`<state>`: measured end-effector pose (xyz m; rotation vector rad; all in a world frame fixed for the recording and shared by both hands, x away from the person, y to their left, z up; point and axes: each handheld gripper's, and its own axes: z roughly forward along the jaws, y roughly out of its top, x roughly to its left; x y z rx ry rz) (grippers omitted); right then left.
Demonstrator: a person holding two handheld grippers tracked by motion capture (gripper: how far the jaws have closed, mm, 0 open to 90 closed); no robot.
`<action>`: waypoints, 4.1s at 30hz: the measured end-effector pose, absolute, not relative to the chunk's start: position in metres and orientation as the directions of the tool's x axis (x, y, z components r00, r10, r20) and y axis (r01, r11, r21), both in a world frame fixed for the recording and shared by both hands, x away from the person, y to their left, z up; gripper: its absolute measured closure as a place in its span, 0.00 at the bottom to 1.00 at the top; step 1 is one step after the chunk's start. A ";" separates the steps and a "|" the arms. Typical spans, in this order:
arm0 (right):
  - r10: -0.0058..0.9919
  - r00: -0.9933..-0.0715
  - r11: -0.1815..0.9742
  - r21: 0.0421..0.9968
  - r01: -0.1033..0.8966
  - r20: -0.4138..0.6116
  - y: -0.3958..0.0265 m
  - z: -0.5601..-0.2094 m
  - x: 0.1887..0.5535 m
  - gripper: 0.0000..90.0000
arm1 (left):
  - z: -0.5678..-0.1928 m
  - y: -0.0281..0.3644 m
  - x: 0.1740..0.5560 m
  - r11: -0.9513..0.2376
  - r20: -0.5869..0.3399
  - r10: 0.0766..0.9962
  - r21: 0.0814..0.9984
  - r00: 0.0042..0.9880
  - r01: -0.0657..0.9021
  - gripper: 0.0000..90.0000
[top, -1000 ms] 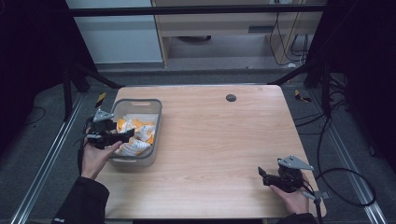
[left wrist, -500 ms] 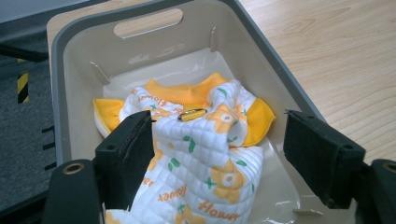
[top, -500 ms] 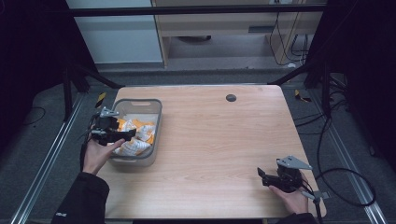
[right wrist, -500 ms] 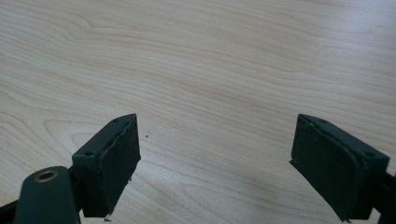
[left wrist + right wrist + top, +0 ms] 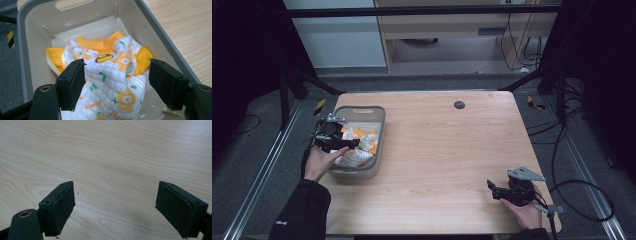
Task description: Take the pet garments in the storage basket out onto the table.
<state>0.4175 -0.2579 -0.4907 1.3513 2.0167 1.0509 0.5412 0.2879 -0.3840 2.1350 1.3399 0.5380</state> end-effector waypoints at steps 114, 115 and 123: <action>0.911 -0.411 0.242 0.794 0.558 0.012 -0.254 -0.494 0.417 0.16 | -0.285 0.274 0.506 -0.454 0.108 0.849 0.651 0.518 0.608 0.91; 0.912 -0.411 0.241 0.794 0.558 0.012 -0.254 -0.494 0.417 0.16 | -0.284 0.272 0.505 -0.460 0.108 0.844 0.650 0.526 0.605 0.91; 0.912 -0.410 0.242 0.796 0.555 0.008 -0.255 -0.494 0.417 0.16 | -0.277 0.256 0.501 -0.497 0.116 0.814 0.648 0.570 0.577 0.91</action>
